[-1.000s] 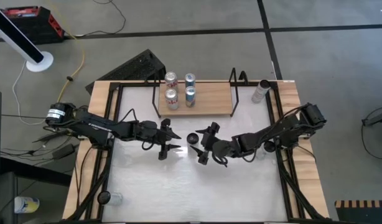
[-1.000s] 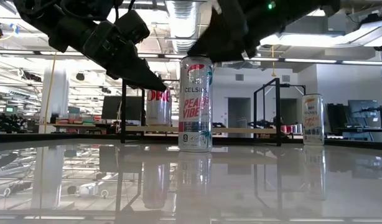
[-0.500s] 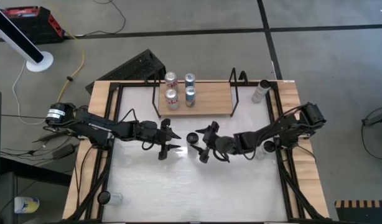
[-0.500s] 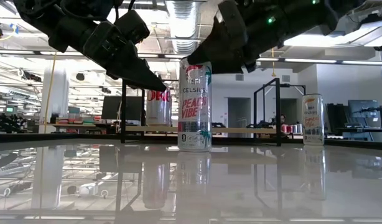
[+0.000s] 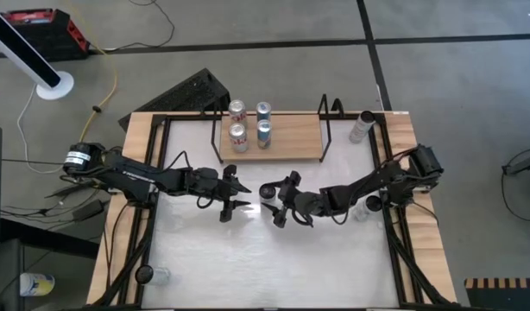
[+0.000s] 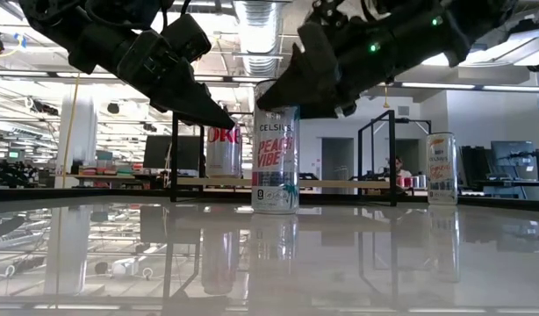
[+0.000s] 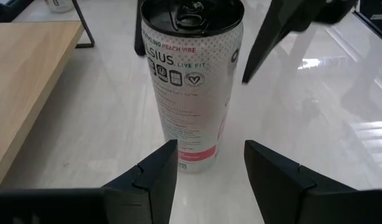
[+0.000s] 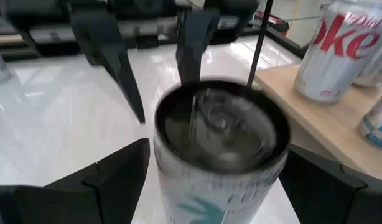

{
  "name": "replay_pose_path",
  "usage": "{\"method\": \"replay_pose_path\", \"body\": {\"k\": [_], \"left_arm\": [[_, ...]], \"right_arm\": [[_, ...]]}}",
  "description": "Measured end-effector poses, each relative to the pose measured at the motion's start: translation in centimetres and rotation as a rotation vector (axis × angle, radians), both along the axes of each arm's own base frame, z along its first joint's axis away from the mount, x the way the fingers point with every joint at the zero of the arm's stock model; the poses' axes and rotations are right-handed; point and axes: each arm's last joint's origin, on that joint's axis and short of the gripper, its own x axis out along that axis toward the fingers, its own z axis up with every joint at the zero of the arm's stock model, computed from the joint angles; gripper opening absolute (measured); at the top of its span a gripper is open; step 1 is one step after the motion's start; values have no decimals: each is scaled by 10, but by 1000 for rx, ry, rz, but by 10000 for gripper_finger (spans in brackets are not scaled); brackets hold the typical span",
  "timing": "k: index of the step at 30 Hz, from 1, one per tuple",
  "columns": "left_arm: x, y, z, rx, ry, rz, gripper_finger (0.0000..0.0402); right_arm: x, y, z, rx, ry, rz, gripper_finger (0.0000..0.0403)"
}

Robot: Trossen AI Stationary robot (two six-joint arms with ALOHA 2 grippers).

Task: Place canned beverage on shelf
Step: Put the left white pink soda can on the shelf

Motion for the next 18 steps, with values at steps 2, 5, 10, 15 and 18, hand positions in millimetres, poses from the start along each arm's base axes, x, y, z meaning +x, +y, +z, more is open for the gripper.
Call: {"method": "replay_pose_path", "body": {"k": [2,5,10,15,18], "left_arm": [[0,0,0,0,0,0,169],[0,0,0,2,2,-1,169],[0,0,-1,3,7,-2,169],[0,0,-1,3,8,-2,169],[0,0,-1,3,9,-2,169]], "right_arm": [[0,0,-1,-2,5,0,360],[0,0,0,-2,-6,-1,360],[0,1,6,-5,-26,4,358],[-1,0,5,-6,-17,2,326],[-1,0,5,-5,-19,2,298]]}}
